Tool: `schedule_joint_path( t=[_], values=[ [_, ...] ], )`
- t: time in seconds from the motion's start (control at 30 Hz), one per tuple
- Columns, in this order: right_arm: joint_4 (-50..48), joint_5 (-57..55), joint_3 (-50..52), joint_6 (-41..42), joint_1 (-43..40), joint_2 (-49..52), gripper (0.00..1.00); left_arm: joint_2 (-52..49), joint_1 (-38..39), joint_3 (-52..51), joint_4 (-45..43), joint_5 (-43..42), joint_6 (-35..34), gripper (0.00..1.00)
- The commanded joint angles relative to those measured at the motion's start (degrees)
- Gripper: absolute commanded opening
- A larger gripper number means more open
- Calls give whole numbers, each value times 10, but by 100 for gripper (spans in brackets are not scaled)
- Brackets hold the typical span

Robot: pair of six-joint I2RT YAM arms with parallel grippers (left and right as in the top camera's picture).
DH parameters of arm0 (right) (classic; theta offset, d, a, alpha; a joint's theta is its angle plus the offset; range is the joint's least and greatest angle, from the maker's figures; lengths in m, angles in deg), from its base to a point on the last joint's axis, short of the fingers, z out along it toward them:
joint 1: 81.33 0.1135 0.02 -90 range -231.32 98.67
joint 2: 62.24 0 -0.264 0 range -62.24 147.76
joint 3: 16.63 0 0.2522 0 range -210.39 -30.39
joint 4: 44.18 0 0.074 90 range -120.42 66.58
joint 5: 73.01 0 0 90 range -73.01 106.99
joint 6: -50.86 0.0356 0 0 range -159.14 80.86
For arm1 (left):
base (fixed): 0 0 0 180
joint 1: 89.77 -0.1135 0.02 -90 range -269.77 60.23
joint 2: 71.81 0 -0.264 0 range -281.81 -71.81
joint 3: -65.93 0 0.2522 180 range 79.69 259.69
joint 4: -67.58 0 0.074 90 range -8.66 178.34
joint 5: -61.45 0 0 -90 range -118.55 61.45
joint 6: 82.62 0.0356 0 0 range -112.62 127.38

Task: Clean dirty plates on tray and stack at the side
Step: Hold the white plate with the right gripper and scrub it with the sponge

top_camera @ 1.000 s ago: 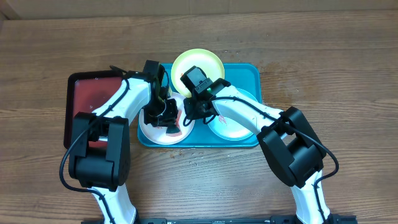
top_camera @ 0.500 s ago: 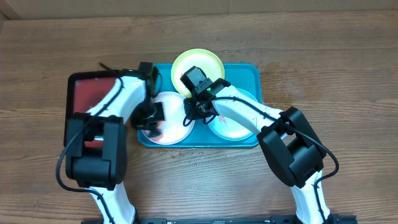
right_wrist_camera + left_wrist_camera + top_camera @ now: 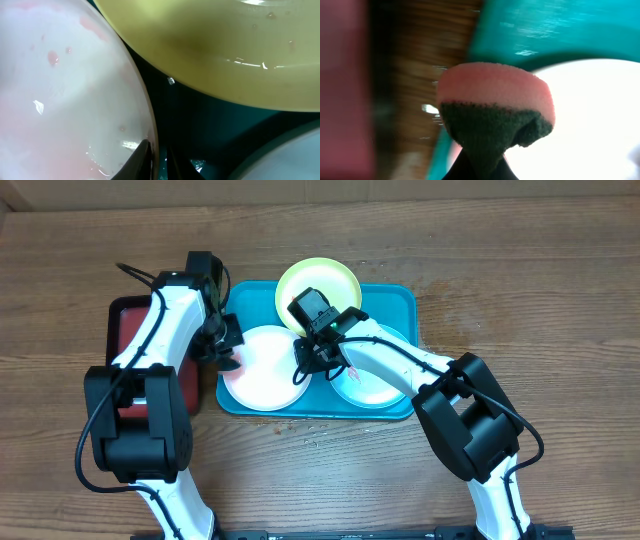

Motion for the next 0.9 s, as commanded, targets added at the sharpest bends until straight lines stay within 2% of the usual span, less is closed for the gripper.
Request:
schedule_joint_path(
  t=[0.0,0.2,0.47,0.63,0.87],
  values=[
    [1,-16,-9,0,-6,3,13,-6,3,7,-13,-120,24,4],
    [-2,-16,-9,0,-6,3,13,-6,28,-29,-56,-139,24,4],
    [-3,-16,-9,0,-6,3,13,-6,68,-115,-176,-132,5,4],
    [-1,-16,-9,0,-6,3,13,-6,72,-118,-165,-54,5,4],
    [4,-17,-9,0,-6,3,13,-6,53,-83,-69,106,2,4]
  ],
)
